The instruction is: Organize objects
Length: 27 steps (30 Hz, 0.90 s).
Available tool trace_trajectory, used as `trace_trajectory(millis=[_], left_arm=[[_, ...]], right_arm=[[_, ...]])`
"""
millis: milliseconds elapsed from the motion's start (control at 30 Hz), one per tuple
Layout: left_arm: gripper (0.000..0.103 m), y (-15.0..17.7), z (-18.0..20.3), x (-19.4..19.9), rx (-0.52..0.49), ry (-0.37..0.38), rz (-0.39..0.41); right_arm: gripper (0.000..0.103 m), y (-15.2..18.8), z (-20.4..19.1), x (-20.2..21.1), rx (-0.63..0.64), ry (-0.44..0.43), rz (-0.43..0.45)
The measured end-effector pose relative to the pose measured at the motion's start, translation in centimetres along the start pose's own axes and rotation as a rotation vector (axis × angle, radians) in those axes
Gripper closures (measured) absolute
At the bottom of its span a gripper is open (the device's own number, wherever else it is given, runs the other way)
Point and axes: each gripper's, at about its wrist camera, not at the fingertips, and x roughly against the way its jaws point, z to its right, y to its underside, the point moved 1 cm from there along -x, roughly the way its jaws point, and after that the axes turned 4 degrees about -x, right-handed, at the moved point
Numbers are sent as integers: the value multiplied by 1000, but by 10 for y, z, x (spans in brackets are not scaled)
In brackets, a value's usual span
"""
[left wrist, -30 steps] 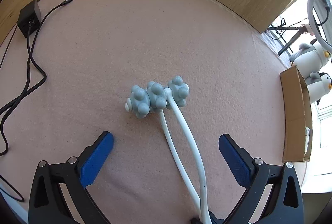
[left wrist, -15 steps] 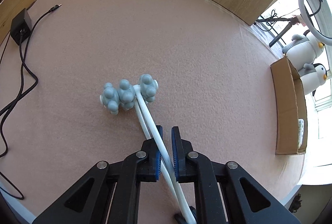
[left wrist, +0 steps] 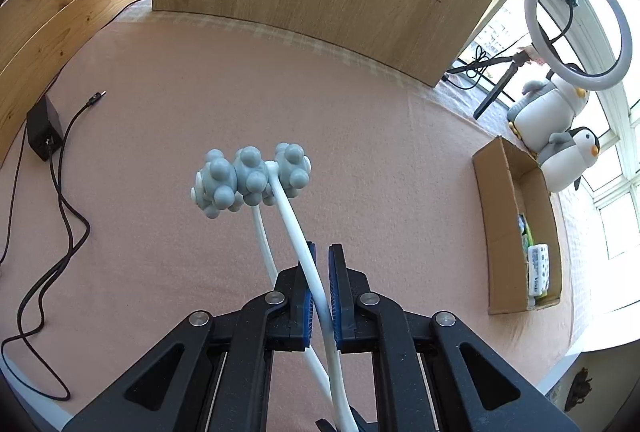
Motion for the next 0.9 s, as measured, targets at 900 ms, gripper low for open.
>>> trace_trajectory(millis=[900], left_arm=[[96, -45, 53, 49, -111, 53, 89]], right_arm=[[92, -46, 30, 21, -17, 65, 128]])
